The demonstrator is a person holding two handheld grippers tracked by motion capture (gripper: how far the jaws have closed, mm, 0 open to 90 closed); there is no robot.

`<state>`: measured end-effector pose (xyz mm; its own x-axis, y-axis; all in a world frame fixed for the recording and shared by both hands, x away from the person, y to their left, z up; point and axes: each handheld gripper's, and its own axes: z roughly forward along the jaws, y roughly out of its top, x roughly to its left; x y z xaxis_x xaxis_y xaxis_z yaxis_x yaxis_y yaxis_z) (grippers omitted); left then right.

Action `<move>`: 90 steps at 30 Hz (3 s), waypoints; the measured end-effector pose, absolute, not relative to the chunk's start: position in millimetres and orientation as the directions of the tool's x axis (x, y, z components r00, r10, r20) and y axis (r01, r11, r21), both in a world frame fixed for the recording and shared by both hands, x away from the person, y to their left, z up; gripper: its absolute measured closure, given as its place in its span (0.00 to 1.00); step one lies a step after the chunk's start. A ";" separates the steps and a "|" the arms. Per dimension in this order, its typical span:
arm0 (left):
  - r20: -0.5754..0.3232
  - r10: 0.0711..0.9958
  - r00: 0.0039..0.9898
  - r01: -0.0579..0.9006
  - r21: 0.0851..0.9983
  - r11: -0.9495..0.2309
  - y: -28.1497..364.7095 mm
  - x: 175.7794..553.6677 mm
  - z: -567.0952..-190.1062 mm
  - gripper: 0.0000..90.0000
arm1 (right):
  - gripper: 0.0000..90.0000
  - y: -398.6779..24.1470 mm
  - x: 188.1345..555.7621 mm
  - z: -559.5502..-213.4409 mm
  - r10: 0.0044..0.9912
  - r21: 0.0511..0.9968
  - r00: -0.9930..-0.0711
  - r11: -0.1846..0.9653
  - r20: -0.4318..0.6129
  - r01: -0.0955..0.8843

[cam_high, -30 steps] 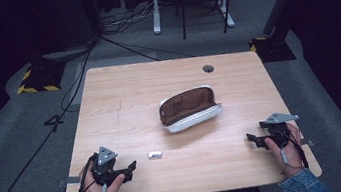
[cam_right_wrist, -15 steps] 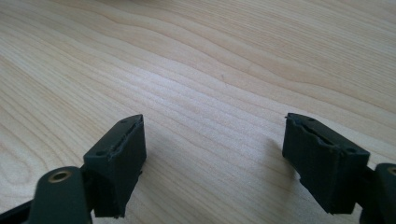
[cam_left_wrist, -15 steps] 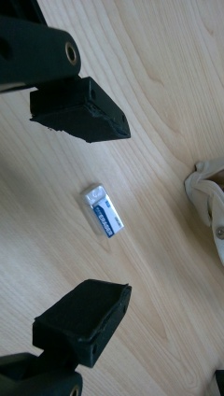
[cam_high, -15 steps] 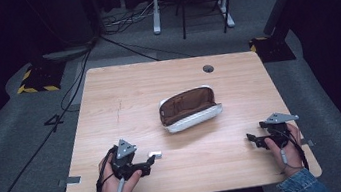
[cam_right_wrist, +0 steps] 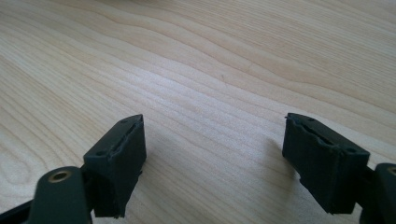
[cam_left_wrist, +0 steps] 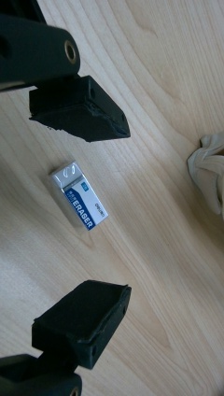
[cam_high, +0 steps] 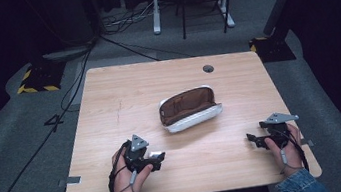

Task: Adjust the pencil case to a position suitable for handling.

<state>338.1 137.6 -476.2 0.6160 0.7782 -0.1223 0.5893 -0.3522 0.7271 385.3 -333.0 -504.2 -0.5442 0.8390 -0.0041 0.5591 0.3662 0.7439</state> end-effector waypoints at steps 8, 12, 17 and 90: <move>-0.091 0.800 0.592 0.618 0.689 -0.379 132.6 343.2 -487.1 0.32 | 0.24 -333.1 385.3 -504.2 0.839 0.744 -0.544 0.367 -0.004 0.559; -0.104 0.802 0.588 0.632 0.679 -0.374 130.8 344.7 -491.5 0.35 | 0.24 -333.0 385.3 -504.2 0.839 0.744 -0.544 0.366 -0.004 0.559; -0.091 0.805 0.586 0.641 0.661 -0.391 126.7 346.1 -493.6 0.39 | 0.24 -333.1 385.3 -504.2 0.839 0.744 -0.544 0.366 -0.004 0.559; -0.075 0.713 0.697 0.479 0.790 -0.384 139.4 354.5 -412.5 0.81 | 0.24 -331.9 385.8 -504.2 0.842 0.744 -0.539 0.365 -0.007 0.560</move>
